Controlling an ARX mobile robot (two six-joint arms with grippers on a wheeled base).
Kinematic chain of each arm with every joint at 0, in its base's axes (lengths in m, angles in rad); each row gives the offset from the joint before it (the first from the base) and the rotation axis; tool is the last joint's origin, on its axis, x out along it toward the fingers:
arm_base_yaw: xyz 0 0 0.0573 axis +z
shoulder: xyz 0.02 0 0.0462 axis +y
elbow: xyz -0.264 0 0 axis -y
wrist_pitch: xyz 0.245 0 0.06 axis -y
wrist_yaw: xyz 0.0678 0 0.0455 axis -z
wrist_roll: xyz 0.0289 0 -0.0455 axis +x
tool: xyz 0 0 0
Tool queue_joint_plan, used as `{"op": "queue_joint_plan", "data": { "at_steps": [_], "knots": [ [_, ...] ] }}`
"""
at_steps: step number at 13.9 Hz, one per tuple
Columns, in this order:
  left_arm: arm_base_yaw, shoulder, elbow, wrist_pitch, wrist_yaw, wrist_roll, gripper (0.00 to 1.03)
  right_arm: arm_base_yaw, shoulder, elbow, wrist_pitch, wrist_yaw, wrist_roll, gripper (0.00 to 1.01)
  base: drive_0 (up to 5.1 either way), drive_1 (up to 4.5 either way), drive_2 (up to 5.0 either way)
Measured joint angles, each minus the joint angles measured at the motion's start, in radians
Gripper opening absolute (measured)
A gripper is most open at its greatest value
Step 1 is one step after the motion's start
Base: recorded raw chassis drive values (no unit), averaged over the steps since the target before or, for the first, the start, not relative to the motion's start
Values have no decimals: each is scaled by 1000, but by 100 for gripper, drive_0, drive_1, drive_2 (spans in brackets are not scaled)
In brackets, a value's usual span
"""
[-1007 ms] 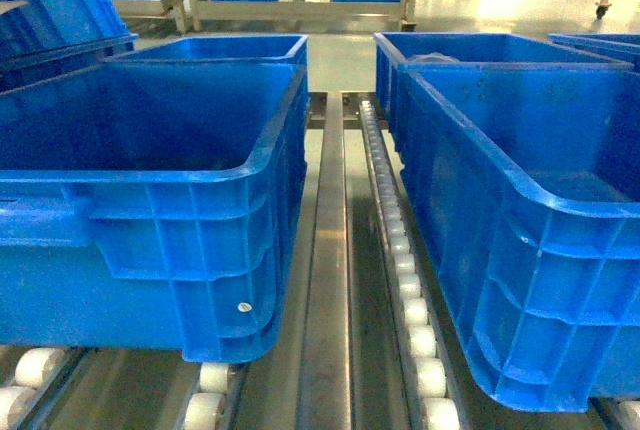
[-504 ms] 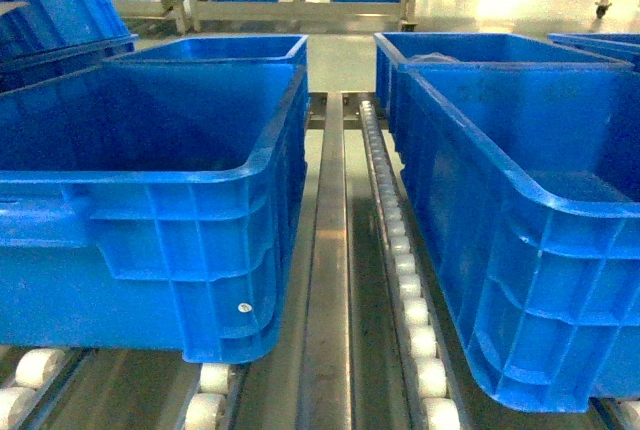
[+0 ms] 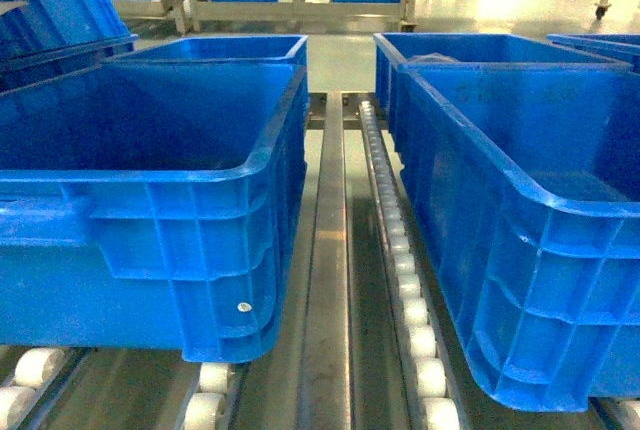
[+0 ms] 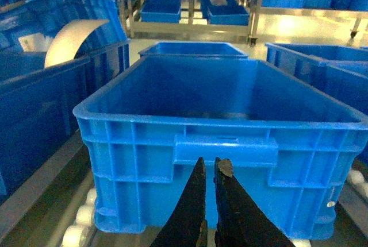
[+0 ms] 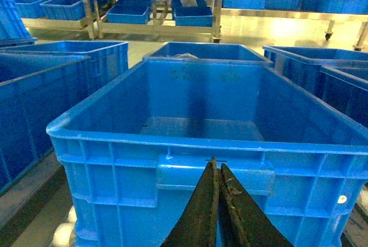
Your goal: Sort blue parts and orange caps into right shelf containers
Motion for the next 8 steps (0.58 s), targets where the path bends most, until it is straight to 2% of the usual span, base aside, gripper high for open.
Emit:
{"op": "queue_joint_plan", "data": {
  "at_steps": [2,8],
  "knots": [
    [0,0,0,5,2,0,5,0,0,0,2,0,0,3,0,0,0],
    [0,0,0,5,2,0,82,0,0,0,2,0,0,81,0,0,0]
  ]
}}
